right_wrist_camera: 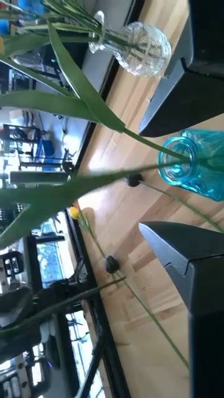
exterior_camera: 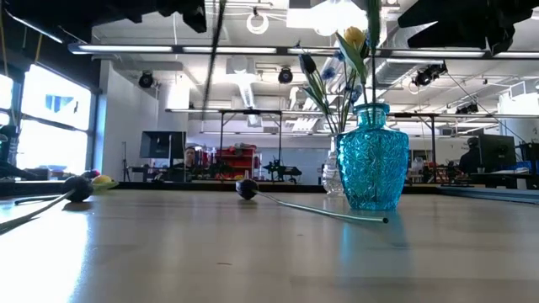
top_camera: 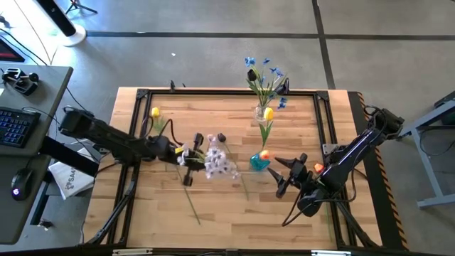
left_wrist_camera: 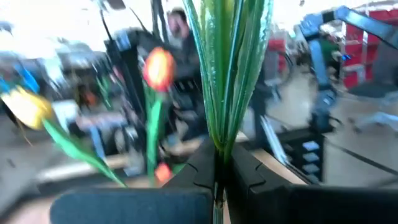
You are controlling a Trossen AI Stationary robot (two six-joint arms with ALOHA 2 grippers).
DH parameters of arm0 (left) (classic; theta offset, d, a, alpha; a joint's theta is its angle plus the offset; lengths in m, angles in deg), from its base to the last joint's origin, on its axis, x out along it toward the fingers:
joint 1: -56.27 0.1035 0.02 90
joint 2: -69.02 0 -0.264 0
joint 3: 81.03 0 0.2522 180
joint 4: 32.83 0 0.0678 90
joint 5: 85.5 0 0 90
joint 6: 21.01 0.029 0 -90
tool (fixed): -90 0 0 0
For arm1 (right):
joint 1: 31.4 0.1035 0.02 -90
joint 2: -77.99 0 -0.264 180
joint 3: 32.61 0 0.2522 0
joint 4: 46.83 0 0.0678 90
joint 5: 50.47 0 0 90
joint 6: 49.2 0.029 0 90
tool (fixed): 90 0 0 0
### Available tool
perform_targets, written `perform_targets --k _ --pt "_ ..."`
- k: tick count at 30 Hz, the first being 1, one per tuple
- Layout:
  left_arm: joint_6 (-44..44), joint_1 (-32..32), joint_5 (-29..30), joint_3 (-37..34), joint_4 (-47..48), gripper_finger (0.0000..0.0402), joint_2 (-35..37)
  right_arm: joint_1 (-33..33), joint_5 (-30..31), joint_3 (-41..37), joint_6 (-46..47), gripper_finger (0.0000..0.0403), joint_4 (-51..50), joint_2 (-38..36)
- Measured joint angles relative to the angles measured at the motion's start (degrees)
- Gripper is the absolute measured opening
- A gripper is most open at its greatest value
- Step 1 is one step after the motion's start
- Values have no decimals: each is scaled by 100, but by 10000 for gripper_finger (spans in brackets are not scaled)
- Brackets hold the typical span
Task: Sort flowers into vase by color
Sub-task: Put the white flowers into the blue flower vase
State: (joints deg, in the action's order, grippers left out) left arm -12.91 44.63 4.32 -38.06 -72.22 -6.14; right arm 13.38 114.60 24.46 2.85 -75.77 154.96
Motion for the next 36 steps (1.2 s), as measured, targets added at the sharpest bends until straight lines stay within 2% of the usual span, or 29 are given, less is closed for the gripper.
perform_targets --k 4,8,12,16,20,28,36 --pt "456 195 113 190 -1136 1 -609 -3 100 0 -2 231 5 0" --pt "702 543 86 622 -1820 1 -1252 -2 98 0 -1 231 14 0" --pt "359 919 -699 1232 -2370 1 -1912 -2 96 0 0 231 32 0" --pt "-185 1159 -1489 1882 -2440 1 -2523 -2 94 0 0 231 45 0" --pt "-382 1252 -1849 2454 -2477 1 -3021 0 76 0 0 231 47 0" --pt "-448 1251 -1883 3157 -2480 1 -3596 2 42 0 0 231 46 0" --pt "-397 1251 -1814 3424 -2404 1 -4090 2 35 0 0 231 45 0"
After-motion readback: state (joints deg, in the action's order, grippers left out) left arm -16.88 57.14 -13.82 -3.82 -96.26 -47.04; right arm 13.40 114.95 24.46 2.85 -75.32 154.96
